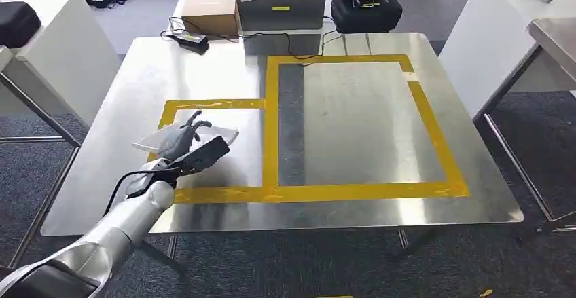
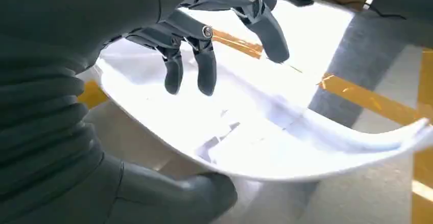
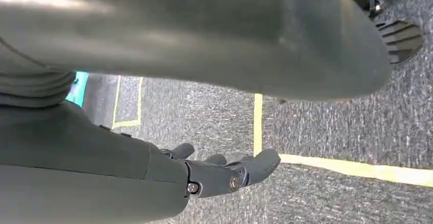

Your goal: Take the parts from the cabinet and place them on the table.

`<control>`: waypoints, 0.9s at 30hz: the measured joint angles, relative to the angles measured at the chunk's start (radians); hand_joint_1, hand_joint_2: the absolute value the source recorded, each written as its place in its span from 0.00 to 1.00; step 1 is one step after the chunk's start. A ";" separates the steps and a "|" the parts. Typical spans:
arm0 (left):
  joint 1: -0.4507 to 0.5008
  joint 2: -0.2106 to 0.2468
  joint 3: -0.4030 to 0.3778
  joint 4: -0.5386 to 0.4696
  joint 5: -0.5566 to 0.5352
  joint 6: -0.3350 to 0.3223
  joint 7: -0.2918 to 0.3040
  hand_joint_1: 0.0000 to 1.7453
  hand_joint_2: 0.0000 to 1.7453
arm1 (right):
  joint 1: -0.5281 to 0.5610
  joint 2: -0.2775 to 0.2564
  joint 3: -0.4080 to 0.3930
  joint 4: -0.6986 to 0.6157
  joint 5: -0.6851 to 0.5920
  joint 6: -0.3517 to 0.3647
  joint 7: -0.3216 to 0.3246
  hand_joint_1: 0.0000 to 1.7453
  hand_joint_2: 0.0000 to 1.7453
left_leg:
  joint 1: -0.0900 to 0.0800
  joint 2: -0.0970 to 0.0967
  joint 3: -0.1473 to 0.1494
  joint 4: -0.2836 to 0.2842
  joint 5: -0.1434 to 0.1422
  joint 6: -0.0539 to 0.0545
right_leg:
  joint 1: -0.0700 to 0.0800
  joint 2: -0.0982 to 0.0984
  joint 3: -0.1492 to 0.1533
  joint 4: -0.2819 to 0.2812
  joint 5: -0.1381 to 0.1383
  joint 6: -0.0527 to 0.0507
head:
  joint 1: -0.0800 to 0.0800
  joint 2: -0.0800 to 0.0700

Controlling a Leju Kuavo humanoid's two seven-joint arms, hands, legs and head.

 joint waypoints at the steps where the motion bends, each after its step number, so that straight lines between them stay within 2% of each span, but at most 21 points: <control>1: 0.001 0.003 0.000 0.003 -0.004 0.000 0.001 0.00 0.00 | 0.000 0.000 0.000 0.000 0.000 0.000 -0.001 0.00 0.00 | 0.000 0.000 0.000 0.000 0.000 0.000 | -0.001 0.000 0.000 0.000 0.000 0.000 | 0.000 0.000; 12: 0.017 0.013 0.000 -0.002 -0.050 0.076 -0.016 0.00 0.00 | 0.000 0.000 0.000 0.000 0.005 -0.002 -0.003 0.00 0.00 | 0.002 0.000 0.001 0.000 0.000 0.000 | 0.000 0.000 0.000 0.000 0.000 0.000 | 0.000 0.000; 19: 0.011 0.013 0.013 -0.086 -0.067 0.082 -0.021 0.00 0.00 | 0.000 0.000 -0.002 0.000 0.005 -0.003 -0.003 0.00 0.00 | 0.002 0.000 0.001 0.000 0.000 0.000 | 0.000 0.000 0.000 0.000 0.000 0.000 | 0.000 0.000; 20: 0.009 0.015 0.022 -0.116 -0.070 0.076 -0.018 0.00 0.00 | 0.000 0.000 -0.003 0.000 0.005 -0.003 -0.002 0.00 0.00 | -0.002 0.000 -0.001 0.006 -0.004 0.007 | -0.005 0.000 0.002 -0.008 0.003 0.006 | 0.000 0.000; 21: 0.007 0.018 0.034 -0.149 -0.072 0.066 -0.012 0.00 0.00 | 0.000 0.001 -0.006 0.000 0.005 -0.003 0.000 0.00 0.00 | -0.004 -0.001 0.003 -0.001 0.003 0.018 | -0.005 0.001 0.005 -0.011 0.009 0.016 | 0.000 0.000; 22: 0.004 0.019 0.045 -0.185 -0.074 0.056 -0.010 0.00 0.00 | -0.001 0.000 -0.009 0.000 0.005 -0.005 0.000 0.00 0.00 | 0.004 0.002 0.012 -0.024 0.016 0.022 | 0.002 0.002 0.008 -0.015 0.010 0.020 | -0.001 0.000; 23: 0.000 0.020 0.055 -0.215 -0.075 0.047 -0.009 0.00 0.00 | -0.001 -0.002 -0.011 0.000 0.005 -0.008 0.000 0.00 0.00 | 0.009 0.008 0.022 -0.040 0.025 0.021 | 0.000 -0.007 0.008 -0.005 -0.002 0.022 | 0.000 0.000; 24: -0.004 0.021 0.066 -0.245 -0.078 0.040 -0.006 0.00 0.00 | -0.002 -0.002 -0.015 0.000 0.005 -0.011 0.000 0.00 0.00 | 0.012 0.009 0.023 -0.047 0.030 0.027 | 0.001 -0.014 -0.008 0.029 -0.036 0.025 | 0.003 0.000; 26: -0.002 0.027 0.090 -0.307 -0.086 0.026 0.003 0.00 0.00 | -0.002 -0.002 -0.017 0.000 0.005 -0.013 0.000 0.00 0.00 | 0.016 0.015 0.017 -0.045 0.032 0.026 | -0.009 -0.015 -0.072 0.178 -0.117 0.037 | 0.003 0.000; 27: 0.002 0.028 0.100 -0.335 -0.099 0.022 0.008 0.00 0.00 | -0.001 -0.002 -0.018 0.000 0.005 -0.014 0.000 0.00 0.00 | 0.018 0.018 0.013 -0.043 0.033 0.024 | -0.016 -0.015 -0.104 0.248 -0.142 0.043 | 0.003 0.000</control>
